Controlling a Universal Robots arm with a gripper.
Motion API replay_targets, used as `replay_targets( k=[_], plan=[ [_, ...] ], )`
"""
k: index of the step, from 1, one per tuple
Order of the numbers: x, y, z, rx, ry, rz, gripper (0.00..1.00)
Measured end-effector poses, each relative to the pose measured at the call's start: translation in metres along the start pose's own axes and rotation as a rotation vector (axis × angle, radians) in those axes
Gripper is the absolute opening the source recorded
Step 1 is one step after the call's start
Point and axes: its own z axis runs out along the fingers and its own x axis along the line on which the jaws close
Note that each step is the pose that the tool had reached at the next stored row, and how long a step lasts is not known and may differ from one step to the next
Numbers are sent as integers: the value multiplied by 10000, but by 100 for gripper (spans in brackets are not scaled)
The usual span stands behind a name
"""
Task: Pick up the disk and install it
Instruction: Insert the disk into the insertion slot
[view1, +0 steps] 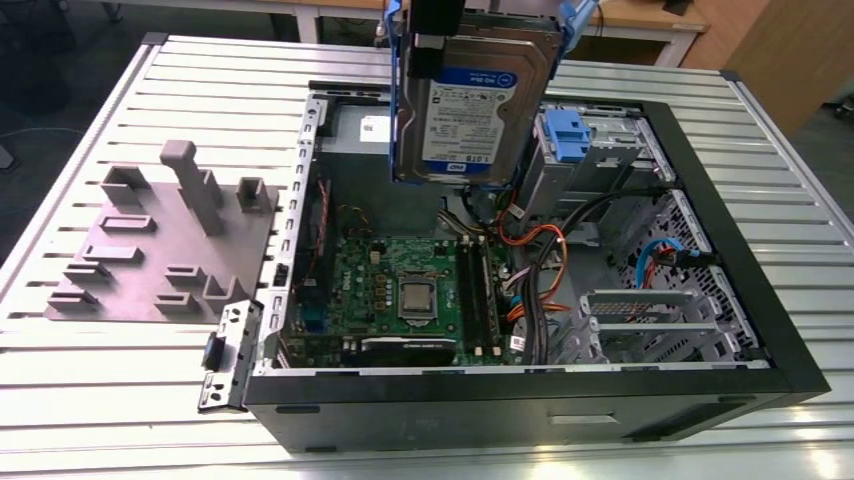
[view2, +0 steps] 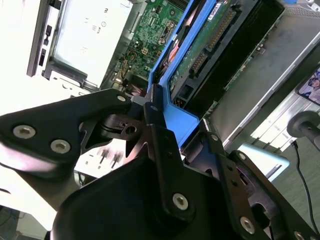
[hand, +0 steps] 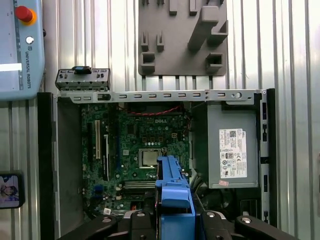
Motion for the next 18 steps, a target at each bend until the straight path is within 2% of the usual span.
replay_targets(
  k=[18],
  plan=[
    [73,-3,0,1,1,0,37]
  ],
)
